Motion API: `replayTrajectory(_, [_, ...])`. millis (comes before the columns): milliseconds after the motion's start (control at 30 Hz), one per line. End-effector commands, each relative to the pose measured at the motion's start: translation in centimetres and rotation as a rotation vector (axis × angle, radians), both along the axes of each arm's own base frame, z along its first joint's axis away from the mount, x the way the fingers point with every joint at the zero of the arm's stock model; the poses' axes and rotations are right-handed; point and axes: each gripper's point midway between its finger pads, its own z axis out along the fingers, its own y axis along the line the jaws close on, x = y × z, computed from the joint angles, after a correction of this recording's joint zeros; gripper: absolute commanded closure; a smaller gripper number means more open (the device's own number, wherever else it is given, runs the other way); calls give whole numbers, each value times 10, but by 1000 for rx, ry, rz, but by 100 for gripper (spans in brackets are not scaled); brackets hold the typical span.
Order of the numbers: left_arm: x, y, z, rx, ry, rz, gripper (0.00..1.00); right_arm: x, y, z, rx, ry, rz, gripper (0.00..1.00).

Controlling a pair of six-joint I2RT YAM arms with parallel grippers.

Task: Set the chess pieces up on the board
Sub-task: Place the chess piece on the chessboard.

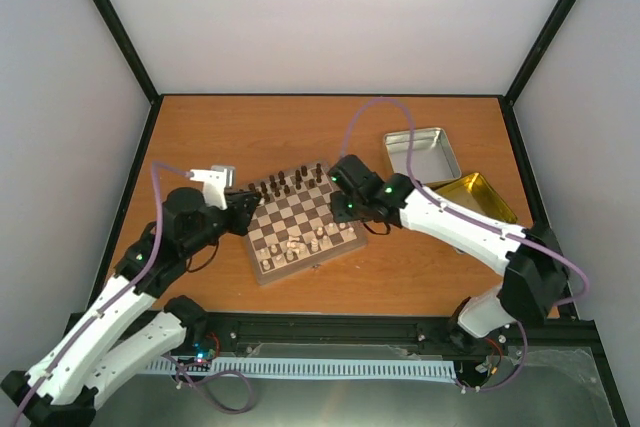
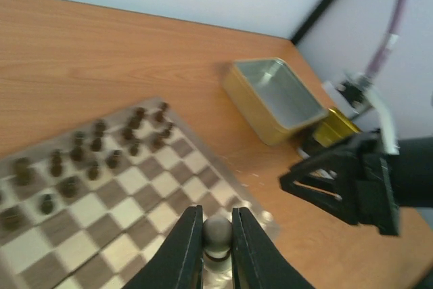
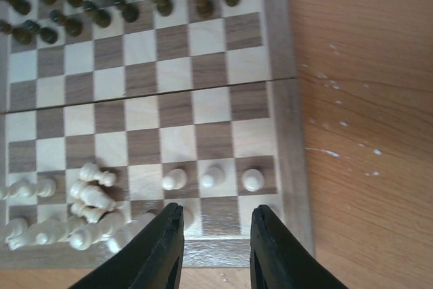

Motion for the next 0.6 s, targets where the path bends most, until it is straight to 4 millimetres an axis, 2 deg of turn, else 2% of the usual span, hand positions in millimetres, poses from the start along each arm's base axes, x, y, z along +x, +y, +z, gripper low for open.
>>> replayTrajectory(0, [-11,-55,20,-118,-26,-301,98,11,-16,6,144,-38,-97,71])
replayTrajectory(100, [-8,-74,10,-148,18,-379,98,8,-26,4,174,-40,-104,71])
replayTrajectory(233, [18,-76,-18,-126,58,-292,99,2,-35,-3,181,-47,-103,71])
replayTrajectory(433, [58,-68,-83,67,57,-66,99,-3,-42,-8,192,-55,-98,70])
replayTrajectory(567, [73,-63,-122,189,98,32,99,-4,-48,-7,186,-69,-95,70])
